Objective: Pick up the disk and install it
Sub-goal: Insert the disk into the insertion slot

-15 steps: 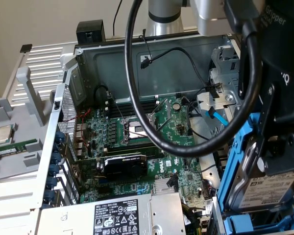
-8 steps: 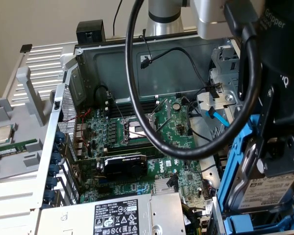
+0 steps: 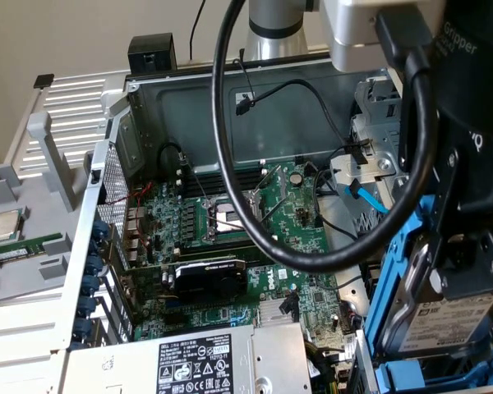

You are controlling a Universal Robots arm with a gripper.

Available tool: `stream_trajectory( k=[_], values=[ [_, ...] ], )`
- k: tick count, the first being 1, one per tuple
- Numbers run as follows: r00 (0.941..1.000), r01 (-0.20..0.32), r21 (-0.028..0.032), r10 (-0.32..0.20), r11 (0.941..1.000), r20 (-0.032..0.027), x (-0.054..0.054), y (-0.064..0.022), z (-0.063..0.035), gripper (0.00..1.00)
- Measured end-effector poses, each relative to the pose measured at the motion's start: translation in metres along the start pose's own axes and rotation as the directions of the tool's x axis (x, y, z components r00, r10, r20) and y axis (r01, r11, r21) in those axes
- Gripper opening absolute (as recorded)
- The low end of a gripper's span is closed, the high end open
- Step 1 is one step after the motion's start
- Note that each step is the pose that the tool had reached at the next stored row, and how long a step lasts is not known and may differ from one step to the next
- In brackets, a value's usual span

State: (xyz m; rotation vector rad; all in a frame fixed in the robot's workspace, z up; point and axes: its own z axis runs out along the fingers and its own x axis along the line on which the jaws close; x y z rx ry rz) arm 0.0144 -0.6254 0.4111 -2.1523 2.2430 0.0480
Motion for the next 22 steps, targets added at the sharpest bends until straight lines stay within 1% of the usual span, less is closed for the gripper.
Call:
stream_trajectory(
  k=[2, 3, 4, 22],
  values=[
    [1.0, 0.0, 0.0, 0.0, 1.0, 0.0002, 0.0, -0.0002, 0.0001, 0.37],
    [1.0, 0.0, 0.0, 0.0, 1.0, 0.0001, 0.0, -0.0002, 0.0001, 0.38],
    [1.0, 0.0, 0.0, 0.0, 1.0, 0.0002, 0.0, -0.0002, 0.0001, 0.45],
    [1.0, 0.0, -0.0003, 0.0, 1.0, 0.0003, 0.0006, -0.0002, 0.0014, 0.45]
  ],
)
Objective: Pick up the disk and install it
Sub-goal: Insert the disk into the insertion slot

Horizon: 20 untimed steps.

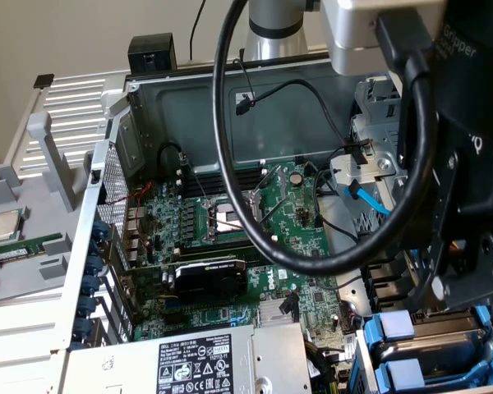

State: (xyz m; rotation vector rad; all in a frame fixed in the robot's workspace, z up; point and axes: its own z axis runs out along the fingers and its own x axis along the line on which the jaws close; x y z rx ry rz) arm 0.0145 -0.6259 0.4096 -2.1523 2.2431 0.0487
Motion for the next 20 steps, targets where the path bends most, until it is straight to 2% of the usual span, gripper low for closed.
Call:
stream_trajectory(
  k=[14, 17, 20],
  values=[
    [1.0, 0.0, -0.0002, 0.0, 1.0, -0.0002, 0.0, 0.0, -0.0002, 0.43],
    [1.0, 0.0, -0.0001, 0.0, 1.0, -0.0003, 0.0, 0.0, -0.0002, 0.24],
    [1.0, 0.0, -0.0001, 0.0, 1.0, -0.0002, 0.0001, 0.0, -0.0002, 0.18]
  ],
)
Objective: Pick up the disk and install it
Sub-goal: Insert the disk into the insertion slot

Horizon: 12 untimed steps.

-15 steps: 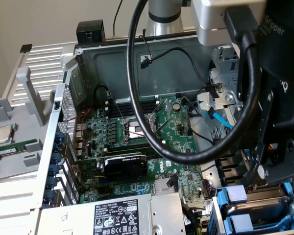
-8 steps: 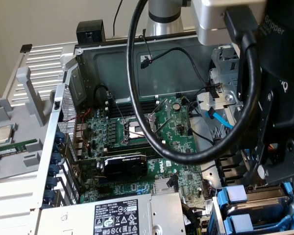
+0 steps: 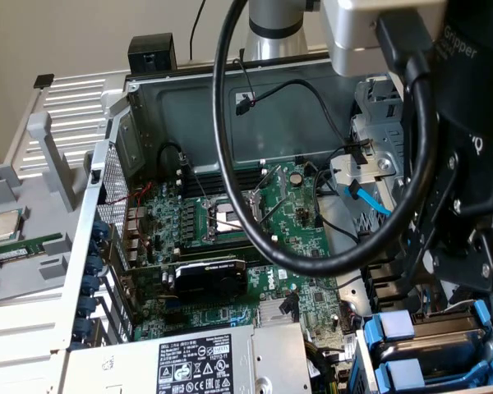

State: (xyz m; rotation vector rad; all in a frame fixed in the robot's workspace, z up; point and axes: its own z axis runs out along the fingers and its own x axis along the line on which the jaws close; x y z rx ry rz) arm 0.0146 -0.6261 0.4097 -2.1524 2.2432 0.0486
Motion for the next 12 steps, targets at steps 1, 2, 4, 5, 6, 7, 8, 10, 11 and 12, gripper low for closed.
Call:
stream_trajectory(
  k=[1, 2, 4, 5, 6, 7, 8, 10, 11, 12],
  values=[
    [1.0, 0.0, 0.0, 0.0, 1.0, 0.0, 0.0, 0.0, 0.0, 0.13],
    [1.0, 0.0, 0.0, 0.0, 1.0, 0.0, 0.0, 0.0, 0.0, 0.11],
    [1.0, 0.0, 0.0, 0.0, 1.0, 0.0, 0.0, 0.0, 0.0, 0.11],
    [1.0, 0.0, 0.0, 0.0, 1.0, -0.0001, 0.0, 0.0, 0.0, 0.11],
    [1.0, 0.0, 0.0, 0.0, 1.0, 0.0, 0.0, 0.0, 0.0, 0.11],
    [1.0, 0.0, 0.0, 0.0, 1.0, 0.0, 0.0, 0.0, 0.0, 0.11],
    [1.0, 0.0, 0.0, 0.0, 1.0, 0.0, 0.0, -0.0001, 0.0, 0.11],
    [1.0, 0.0, -0.0002, 0.0, 1.0, 0.0, -0.0001, -0.002, 0.0, 0.11],
    [1.0, 0.0, -0.0005, 0.0, 1.0, 0.0, -0.0001, -0.0034, 0.0, 0.11],
    [1.0, 0.0, -0.0007, 0.0, 1.0, 0.0, -0.0002, -0.0045, 0.0, 0.11]
  ],
)
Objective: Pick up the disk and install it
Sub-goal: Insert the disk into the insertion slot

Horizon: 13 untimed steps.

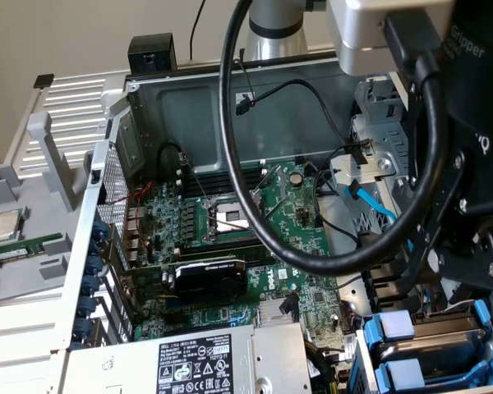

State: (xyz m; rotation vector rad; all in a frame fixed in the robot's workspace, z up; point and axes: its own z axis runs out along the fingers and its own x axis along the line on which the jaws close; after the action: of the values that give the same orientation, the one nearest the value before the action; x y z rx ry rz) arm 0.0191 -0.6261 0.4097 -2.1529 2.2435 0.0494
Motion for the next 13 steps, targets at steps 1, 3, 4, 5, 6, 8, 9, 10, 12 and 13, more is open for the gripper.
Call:
stream_trajectory(
  k=[1, 3, 4, 5, 6, 8, 9, 10, 12, 13],
  values=[
    [1.0, 0.0, -0.0001, 0.0, 1.0, 0.0, 0.0, -0.0007, 0.0, 0.11],
    [1.0, 0.0, -0.0005, 0.0, 1.0, -0.0001, -0.0001, -0.0024, 0.0, 0.11],
    [1.0, 0.0, -0.0005, 0.0, 1.0, 0.0, -0.0001, -0.003, 0.0, 0.11],
    [1.0, 0.0, -0.0006, 0.0, 1.0, -0.0001, -0.0001, -0.0035, 0.0, 0.11],
    [1.0, 0.0, -0.0007, 0.0, 1.0, 0.0, -0.0002, -0.0042, 0.0, 0.11],
    [1.0, 0.0, -0.001, 0.0, 1.0, -0.0001, -0.0002, -0.0055, 0.0, 0.11],
    [1.0, 0.0, -0.0011, 0.0, 1.0, -0.0001, -0.0002, -0.0057, 0.0001, 0.11],
    [1.0, 0.0, -0.0012, 0.0, 1.0, -0.0001, -0.0003, -0.0062, 0.0001, 0.11],
    [1.0, 0.0, -0.0015, 0.0, 1.0, -0.0001, -0.0003, -0.008, 0.0001, 0.11],
    [1.0, 0.0, -0.0016, 0.0, 1.0, -0.0001, -0.0003, -0.0086, 0.0001, 0.11]
  ],
)
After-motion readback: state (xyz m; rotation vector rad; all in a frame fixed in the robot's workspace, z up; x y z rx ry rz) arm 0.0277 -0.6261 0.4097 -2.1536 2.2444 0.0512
